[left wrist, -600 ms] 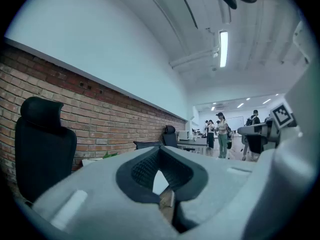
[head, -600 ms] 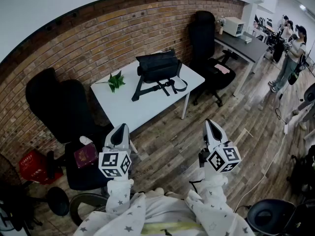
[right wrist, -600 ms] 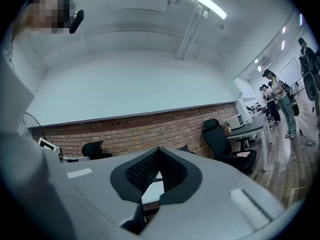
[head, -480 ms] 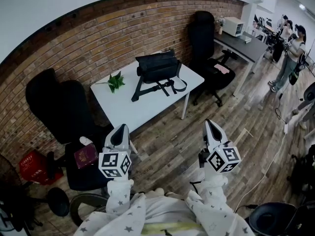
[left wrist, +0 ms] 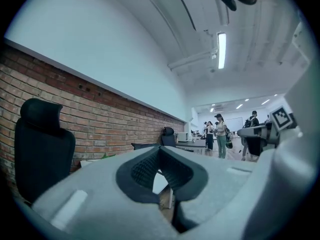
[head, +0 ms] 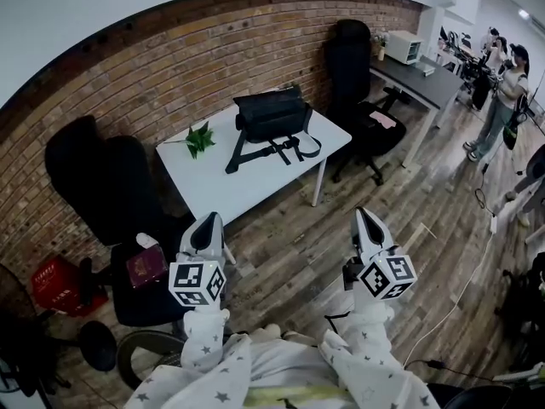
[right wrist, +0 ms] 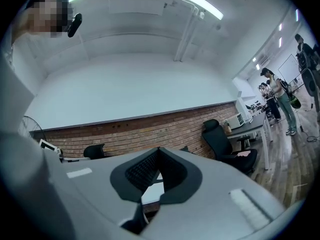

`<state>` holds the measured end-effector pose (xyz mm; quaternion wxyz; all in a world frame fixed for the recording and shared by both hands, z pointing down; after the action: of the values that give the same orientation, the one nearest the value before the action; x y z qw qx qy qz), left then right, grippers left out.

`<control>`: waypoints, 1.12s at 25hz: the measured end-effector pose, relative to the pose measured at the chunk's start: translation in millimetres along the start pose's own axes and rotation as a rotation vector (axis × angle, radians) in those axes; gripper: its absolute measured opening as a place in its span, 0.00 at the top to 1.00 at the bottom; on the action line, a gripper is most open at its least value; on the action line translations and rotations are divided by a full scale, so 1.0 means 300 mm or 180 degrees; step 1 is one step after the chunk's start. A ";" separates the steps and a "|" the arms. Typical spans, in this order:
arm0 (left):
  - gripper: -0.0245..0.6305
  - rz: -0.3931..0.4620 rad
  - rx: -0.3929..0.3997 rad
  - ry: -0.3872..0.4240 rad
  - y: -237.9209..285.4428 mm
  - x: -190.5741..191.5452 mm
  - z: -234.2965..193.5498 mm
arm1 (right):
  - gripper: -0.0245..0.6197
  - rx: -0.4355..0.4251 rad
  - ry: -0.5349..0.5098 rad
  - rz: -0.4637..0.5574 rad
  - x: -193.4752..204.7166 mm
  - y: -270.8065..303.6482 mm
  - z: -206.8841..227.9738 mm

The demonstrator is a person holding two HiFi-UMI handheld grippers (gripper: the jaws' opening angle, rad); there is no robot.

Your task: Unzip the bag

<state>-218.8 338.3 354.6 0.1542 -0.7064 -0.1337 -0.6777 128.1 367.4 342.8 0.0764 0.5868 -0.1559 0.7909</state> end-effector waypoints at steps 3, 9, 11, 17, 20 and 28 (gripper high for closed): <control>0.96 0.0059 -0.0001 -0.0013 -0.015 -0.009 0.015 | 0.96 -0.0070 -0.0020 0.0028 0.002 -0.011 0.004; 0.89 0.0018 -0.0127 -0.0171 -0.050 0.012 0.011 | 0.86 -0.0089 0.0023 -0.0096 0.034 -0.002 0.020; 0.89 -0.0004 -0.0143 -0.0160 -0.052 0.016 0.012 | 0.86 -0.0105 0.0041 -0.0102 0.042 0.001 0.026; 0.87 -0.0095 -0.0204 -0.0202 -0.031 0.045 0.002 | 0.82 -0.0138 0.0106 -0.0145 0.058 0.050 0.056; 0.86 -0.0131 -0.0211 -0.0223 0.007 0.063 -0.009 | 0.81 -0.0136 0.0130 -0.0165 0.073 0.088 0.078; 0.82 -0.0193 -0.0242 -0.0315 0.180 0.123 -0.077 | 0.77 -0.0189 0.0170 -0.0280 0.140 0.265 0.152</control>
<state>-216.9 279.0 390.2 0.0999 -0.7400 -0.1366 -0.6509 132.6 274.6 382.5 0.1327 0.5692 -0.1512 0.7972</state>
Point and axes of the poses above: the fingertips, and each gripper's own axes: y forward along the fingers, z to its right, x out of its underside, the point moved 6 cm from there along -y, backward along the fingers, and after that the axes turned 2 degrees about z, right-handed, at the moved point
